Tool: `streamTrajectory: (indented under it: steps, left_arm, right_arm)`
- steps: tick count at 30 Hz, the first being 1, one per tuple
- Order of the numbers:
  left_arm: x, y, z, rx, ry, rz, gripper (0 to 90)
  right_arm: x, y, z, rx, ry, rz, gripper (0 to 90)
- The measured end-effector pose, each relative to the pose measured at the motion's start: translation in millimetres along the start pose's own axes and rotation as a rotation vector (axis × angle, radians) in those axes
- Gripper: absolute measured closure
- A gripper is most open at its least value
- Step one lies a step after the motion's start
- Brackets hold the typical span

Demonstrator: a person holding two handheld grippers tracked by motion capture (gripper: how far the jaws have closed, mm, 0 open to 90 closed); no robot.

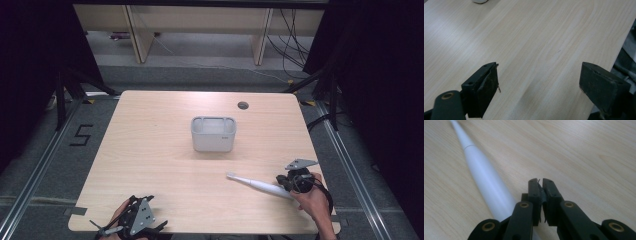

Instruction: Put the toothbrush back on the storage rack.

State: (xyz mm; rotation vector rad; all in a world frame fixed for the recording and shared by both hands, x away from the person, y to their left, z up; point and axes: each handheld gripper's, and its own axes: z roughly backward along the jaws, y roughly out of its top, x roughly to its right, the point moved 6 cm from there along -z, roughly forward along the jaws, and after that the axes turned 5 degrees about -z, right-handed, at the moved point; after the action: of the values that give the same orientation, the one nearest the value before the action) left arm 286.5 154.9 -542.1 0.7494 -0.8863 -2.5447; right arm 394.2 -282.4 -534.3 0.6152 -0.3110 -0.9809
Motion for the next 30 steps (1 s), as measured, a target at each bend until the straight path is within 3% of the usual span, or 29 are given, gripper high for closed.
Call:
streamTrajectory:
  steps: [1, 2, 5, 6, 8, 9, 12, 16, 17, 18, 20, 22, 23, 24, 25, 27, 30]
  left_arm:
    - [0.2, 0.0, -0.1, 0.000, 0.000, 0.000, 15.1]
    - [0.0, -0.1, -0.1, -0.003, 0.002, -0.003, 15.1]
    - [-0.3, -0.2, -0.4, -0.002, 0.005, 0.000, 15.0]
    - [-0.2, -0.3, 0.2, -0.004, -0.006, 0.000, 15.1]
    - [-0.2, -0.3, -0.1, -0.001, -0.004, 0.000, 15.0]
    - [-0.1, -0.2, -0.2, 0.000, -0.004, 0.000, 15.0]
    - [0.2, -0.1, -0.6, -0.005, 0.003, -0.004, 15.1]
    - [-0.4, 0.2, -1.3, 0.001, 0.015, 0.001, 15.0]
    - [-0.4, 0.1, -1.3, 0.001, 0.015, 0.001, 15.0]
    - [-0.3, 0.0, -1.3, 0.000, 0.014, 0.001, 15.1]
    - [0.0, -0.4, -0.8, -0.005, 0.004, -0.005, 15.0]
    - [0.1, -0.4, -1.0, -0.005, 0.004, -0.005, 15.0]
    - [0.1, -0.4, -0.9, -0.005, 0.004, -0.005, 15.1]
    - [0.0, -0.3, -0.8, -0.005, 0.005, -0.005, 15.1]
    - [0.0, -0.3, -0.8, -0.005, 0.004, -0.005, 15.1]
    - [0.0, -0.4, -0.7, -0.006, 0.005, -0.006, 15.0]
    - [-0.6, -0.2, -1.5, 0.001, 0.018, 0.001, 15.1]
  right_arm:
    - [1.4, -0.2, 0.4, 0.006, -0.005, 0.020, 85.2]
    - [-0.3, -0.7, 2.4, -0.002, -0.005, -0.006, 85.0]
    - [0.0, 0.5, 4.9, 0.011, -0.018, 0.000, 82.3]
    - [-0.7, 2.4, 8.2, 0.008, 0.000, -0.012, 79.7]
    - [-0.6, 2.5, 11.2, 0.006, -0.011, -0.031, 78.2]
    - [1.3, 5.3, 14.3, 0.021, -0.018, -0.007, 73.2]
    - [-2.1, 8.1, 20.7, 0.005, -0.031, -0.036, 65.4]
    - [-12.6, 15.0, 26.2, -0.011, -0.034, -0.029, 53.1]
    - [-17.5, 15.2, 28.4, -0.055, -0.017, -0.043, 49.0]
    - [-20.3, 16.1, 27.7, -0.074, -0.010, -0.020, 47.7]
    - [-26.4, 18.4, 25.1, -0.085, -0.007, -0.007, 43.8]
    - [-33.6, 17.6, 21.7, -0.162, 0.024, -0.007, 41.9]
    - [-36.8, 18.0, 20.2, -0.174, 0.028, -0.037, 41.4]
    - [-36.8, 18.0, 20.2, -0.174, 0.028, -0.037, 41.4]
    - [-35.5, 19.0, 18.2, -0.183, 0.024, -0.012, 40.8]
    - [-38.9, 20.1, 14.9, -0.209, 0.021, -0.023, 40.0]
    - [-39.6, 22.6, 10.3, -0.246, 0.009, 0.008, 37.4]
